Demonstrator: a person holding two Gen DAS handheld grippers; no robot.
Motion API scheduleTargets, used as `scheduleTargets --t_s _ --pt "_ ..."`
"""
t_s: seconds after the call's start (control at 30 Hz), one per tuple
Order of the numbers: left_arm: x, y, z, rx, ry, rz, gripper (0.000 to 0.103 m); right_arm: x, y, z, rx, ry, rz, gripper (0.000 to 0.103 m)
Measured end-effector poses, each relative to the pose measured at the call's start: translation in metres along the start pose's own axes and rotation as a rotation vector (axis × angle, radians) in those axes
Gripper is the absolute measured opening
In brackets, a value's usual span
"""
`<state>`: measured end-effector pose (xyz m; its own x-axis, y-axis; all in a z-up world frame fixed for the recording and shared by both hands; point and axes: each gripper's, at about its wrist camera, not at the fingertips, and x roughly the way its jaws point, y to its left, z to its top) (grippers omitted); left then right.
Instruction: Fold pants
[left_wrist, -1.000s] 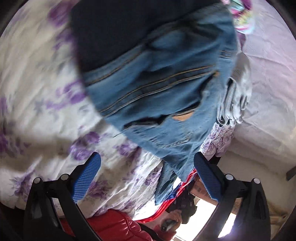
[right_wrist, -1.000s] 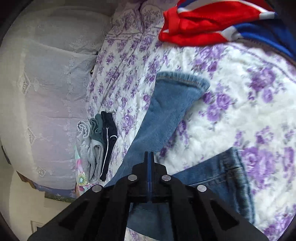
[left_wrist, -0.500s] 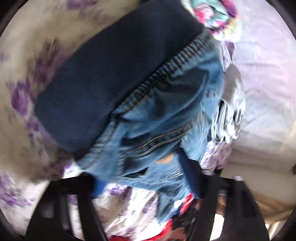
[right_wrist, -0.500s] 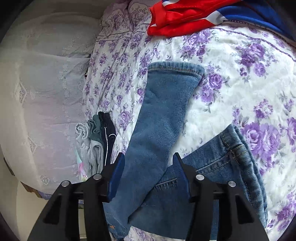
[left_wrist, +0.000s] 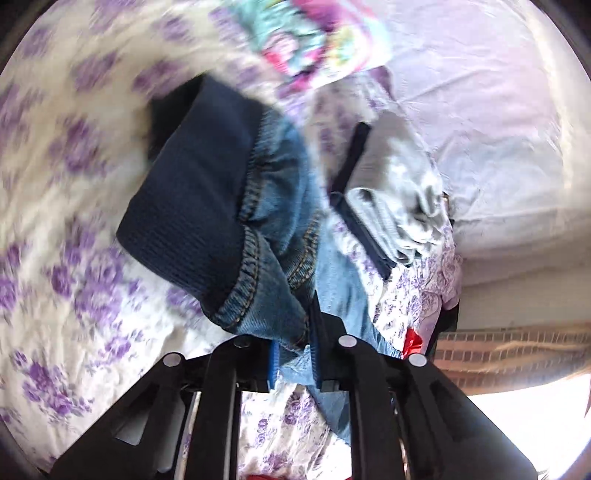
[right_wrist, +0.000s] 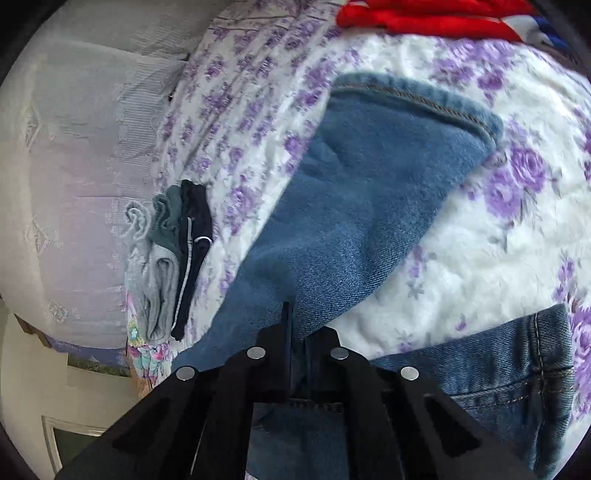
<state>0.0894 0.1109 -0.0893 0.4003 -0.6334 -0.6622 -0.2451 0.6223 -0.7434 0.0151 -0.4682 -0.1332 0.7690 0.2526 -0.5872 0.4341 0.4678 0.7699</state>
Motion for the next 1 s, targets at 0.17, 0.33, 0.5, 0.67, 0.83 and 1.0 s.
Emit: scheduleTargets --t_s 0.17,0.33,0.5,0.67,0.83,1.0 --pt "-0.025 -0.023 -0.002 0.078 -0.057 -0.031 0.009 -0.053 0.049 -0.002 -0.125 -0.061 0.103 0.005" --pt "-0.055 -0.035 -0.007 0.067 -0.105 -0.103 0.008 -0.116 0.087 -0.01 -0.238 -0.103 0.208 0.004" --pt "-0.082 -0.051 -0.025 0.093 -0.128 -0.129 0.008 -0.172 0.109 -0.023 -0.36 -0.103 0.264 0.005" --pt "-0.118 -0.061 -0.048 0.107 -0.136 -0.129 0.008 -0.219 0.116 -0.039 -0.444 -0.033 0.304 0.005" --pt "-0.132 -0.06 -0.055 0.066 -0.135 -0.13 0.008 -0.212 0.101 -0.027 -0.41 0.04 0.305 0.004" --pt "-0.078 -0.071 -0.003 0.089 -0.124 -0.065 0.008 -0.098 0.091 0.042 -0.295 0.099 0.239 0.004"
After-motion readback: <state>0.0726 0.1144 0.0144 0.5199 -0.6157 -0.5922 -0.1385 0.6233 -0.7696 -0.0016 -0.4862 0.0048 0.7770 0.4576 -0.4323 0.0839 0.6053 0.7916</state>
